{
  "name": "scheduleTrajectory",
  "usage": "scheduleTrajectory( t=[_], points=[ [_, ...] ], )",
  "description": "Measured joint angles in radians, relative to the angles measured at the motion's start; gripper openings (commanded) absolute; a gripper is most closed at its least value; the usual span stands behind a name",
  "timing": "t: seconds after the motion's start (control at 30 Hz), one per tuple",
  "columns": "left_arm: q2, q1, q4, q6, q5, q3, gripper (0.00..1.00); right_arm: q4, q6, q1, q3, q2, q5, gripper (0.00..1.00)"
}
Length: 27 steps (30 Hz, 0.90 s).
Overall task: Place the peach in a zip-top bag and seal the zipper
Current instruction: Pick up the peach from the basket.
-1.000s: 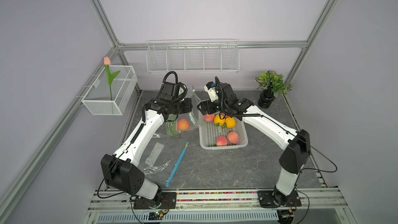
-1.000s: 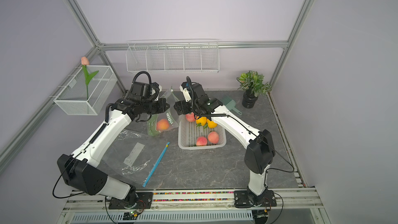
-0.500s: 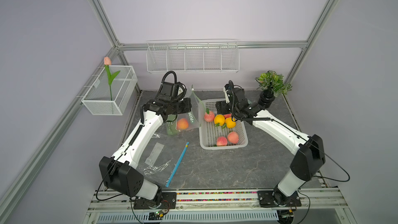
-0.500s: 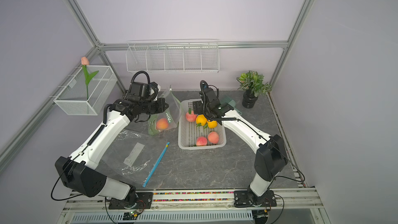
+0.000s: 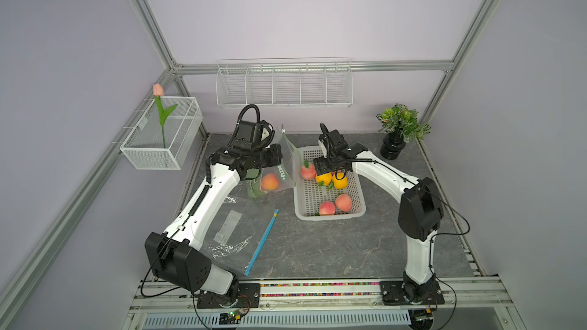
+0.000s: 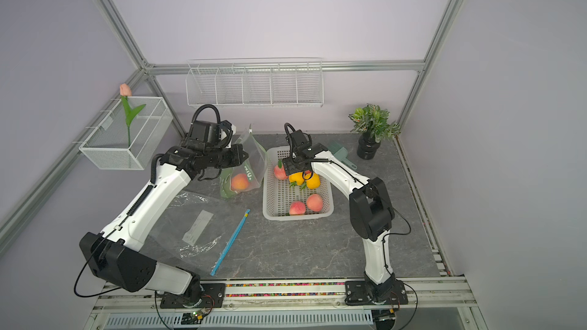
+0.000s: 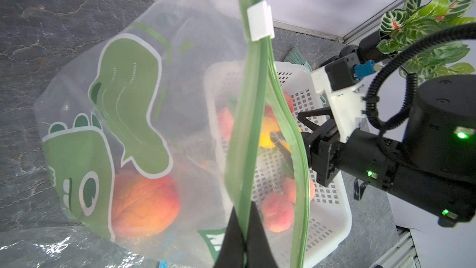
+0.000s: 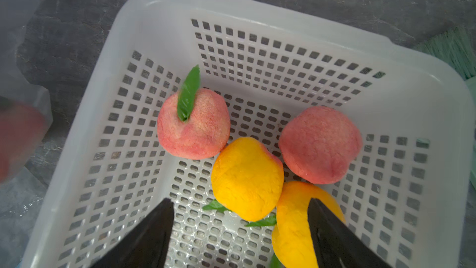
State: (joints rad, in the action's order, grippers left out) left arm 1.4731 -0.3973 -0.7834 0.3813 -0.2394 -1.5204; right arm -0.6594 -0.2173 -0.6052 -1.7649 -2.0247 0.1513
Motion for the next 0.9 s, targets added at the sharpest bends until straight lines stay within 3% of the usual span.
scheduleTrajectory(
  t=[0.37, 0.9],
  points=[
    [-0.002, 0.0, 0.0, 0.0, 0.0, 0.0, 0.0, -0.139, 0.036, 0.0, -0.171, -0.161, -0.004, 0.81],
    [-0.002, 0.0, 0.0, 0.0, 0.0, 0.0, 0.0, -0.228, 0.041, 0.0, -0.245, -0.265, 0.017, 0.76]
  ],
)
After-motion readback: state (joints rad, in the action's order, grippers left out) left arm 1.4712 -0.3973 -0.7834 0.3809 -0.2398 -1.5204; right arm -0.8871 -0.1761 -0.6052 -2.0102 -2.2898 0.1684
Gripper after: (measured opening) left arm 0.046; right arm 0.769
